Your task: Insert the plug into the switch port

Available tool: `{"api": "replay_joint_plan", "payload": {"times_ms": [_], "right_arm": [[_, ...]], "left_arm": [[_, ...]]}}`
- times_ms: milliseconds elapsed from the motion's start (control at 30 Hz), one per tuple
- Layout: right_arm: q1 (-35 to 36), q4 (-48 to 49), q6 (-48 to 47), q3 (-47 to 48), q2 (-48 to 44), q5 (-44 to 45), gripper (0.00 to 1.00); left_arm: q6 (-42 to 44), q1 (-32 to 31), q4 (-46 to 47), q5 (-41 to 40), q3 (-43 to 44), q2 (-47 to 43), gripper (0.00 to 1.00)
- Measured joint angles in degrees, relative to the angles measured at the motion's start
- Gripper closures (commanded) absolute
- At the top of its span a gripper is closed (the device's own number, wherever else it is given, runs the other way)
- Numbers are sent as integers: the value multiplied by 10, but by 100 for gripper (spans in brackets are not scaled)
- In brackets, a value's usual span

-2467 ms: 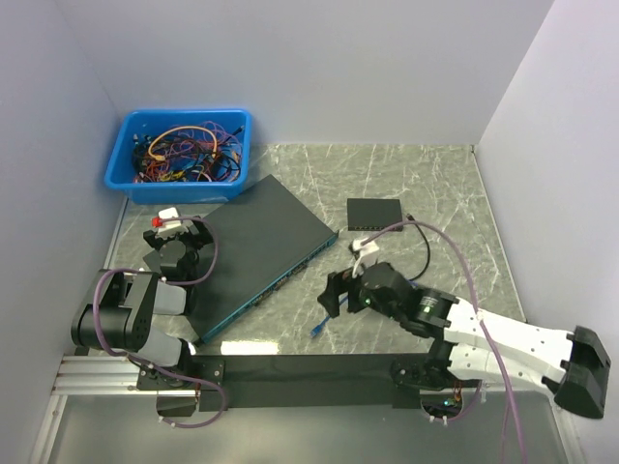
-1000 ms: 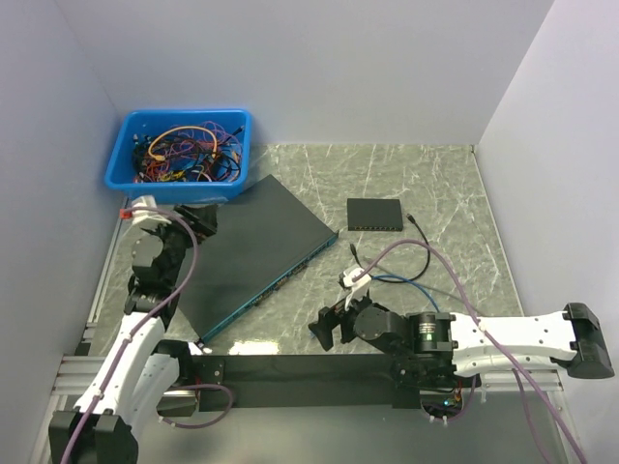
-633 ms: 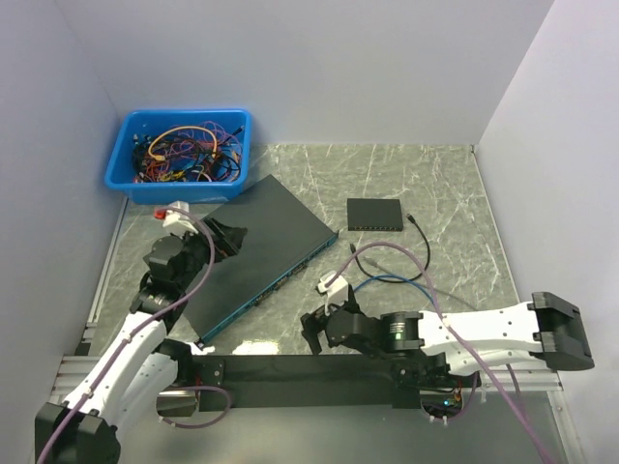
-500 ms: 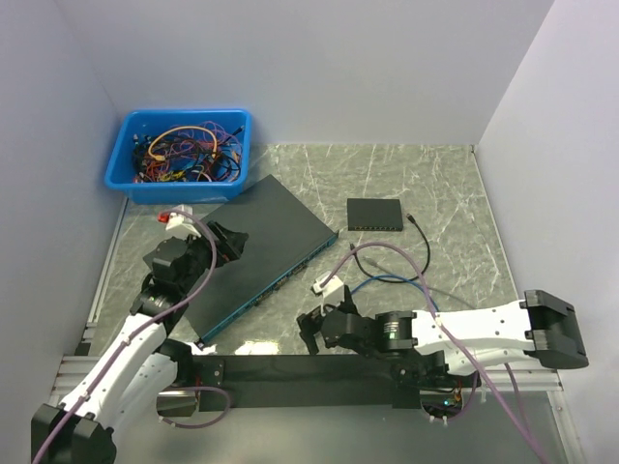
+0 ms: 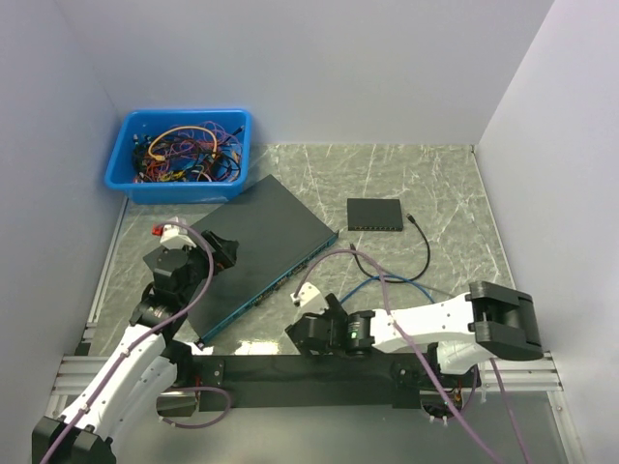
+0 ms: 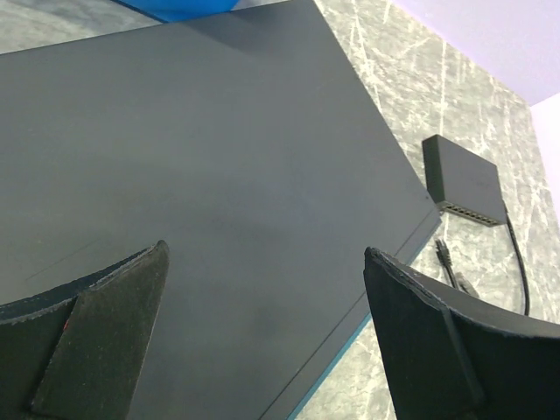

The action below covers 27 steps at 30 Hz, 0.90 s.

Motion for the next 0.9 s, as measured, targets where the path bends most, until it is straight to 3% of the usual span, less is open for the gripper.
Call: {"api": "replay_joint_plan", "payload": {"times_ms": [467, 900], "right_arm": [[0, -18, -1, 59, 87, 13, 8], [4, -123, -21, 124, 128, 52, 2]], "left_arm": [[0, 0, -6, -17, -3, -14, 1], [0, 0, -17, -20, -3, -14, 1]]}}
